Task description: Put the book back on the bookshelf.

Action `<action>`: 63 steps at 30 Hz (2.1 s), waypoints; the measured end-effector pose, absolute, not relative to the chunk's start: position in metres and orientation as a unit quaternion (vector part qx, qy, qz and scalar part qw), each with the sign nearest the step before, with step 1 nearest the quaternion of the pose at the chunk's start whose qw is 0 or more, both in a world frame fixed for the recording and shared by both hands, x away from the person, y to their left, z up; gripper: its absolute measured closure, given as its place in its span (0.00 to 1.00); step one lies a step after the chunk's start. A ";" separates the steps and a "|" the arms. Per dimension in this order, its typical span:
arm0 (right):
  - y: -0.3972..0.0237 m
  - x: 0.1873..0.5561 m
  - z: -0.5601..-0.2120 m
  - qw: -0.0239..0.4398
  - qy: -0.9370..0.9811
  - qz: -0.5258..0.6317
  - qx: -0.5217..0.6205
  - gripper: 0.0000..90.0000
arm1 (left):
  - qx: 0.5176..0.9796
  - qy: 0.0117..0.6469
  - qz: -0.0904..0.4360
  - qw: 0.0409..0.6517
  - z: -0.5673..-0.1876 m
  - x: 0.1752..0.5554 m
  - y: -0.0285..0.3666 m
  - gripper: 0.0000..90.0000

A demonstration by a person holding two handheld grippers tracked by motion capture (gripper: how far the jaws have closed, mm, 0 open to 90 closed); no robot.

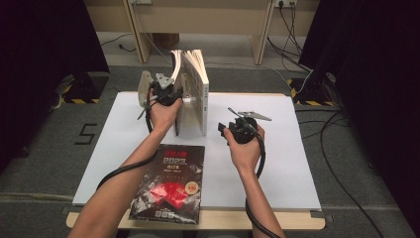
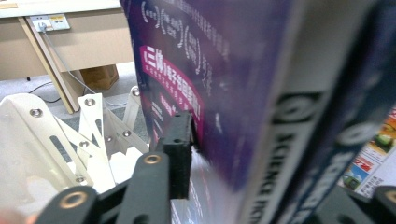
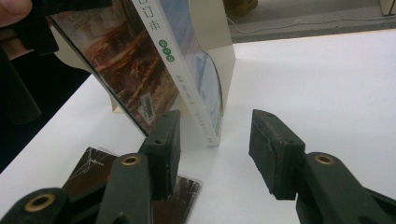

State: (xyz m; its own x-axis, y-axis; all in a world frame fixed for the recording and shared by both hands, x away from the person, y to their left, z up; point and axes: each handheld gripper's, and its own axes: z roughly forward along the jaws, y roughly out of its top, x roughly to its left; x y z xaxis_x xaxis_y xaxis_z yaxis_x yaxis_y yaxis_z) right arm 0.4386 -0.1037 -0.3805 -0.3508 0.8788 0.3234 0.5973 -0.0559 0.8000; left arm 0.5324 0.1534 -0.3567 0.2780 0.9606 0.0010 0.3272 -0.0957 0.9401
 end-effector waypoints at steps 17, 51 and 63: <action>-0.101 0.439 -0.377 0.150 0.671 0.475 0.549 0.59 | 0.655 0.484 0.330 0.477 -0.357 0.515 0.161 0.53; -0.089 0.439 -0.375 0.146 0.679 0.472 0.543 0.59 | 0.687 0.475 0.270 0.479 -0.357 0.467 0.182 0.45; -0.085 0.439 -0.376 0.146 0.685 0.467 0.540 0.59 | 0.696 0.485 0.250 0.466 -0.378 0.453 0.202 0.45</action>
State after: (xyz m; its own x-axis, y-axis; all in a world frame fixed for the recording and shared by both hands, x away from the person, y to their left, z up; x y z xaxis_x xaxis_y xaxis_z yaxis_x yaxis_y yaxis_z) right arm 0.4392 -0.0849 -0.3762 -0.3738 0.8765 0.3034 0.6032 -0.0187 0.7973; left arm 0.4530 0.2021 -0.3780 0.4037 0.9090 -0.1036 0.4423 -0.0948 0.8919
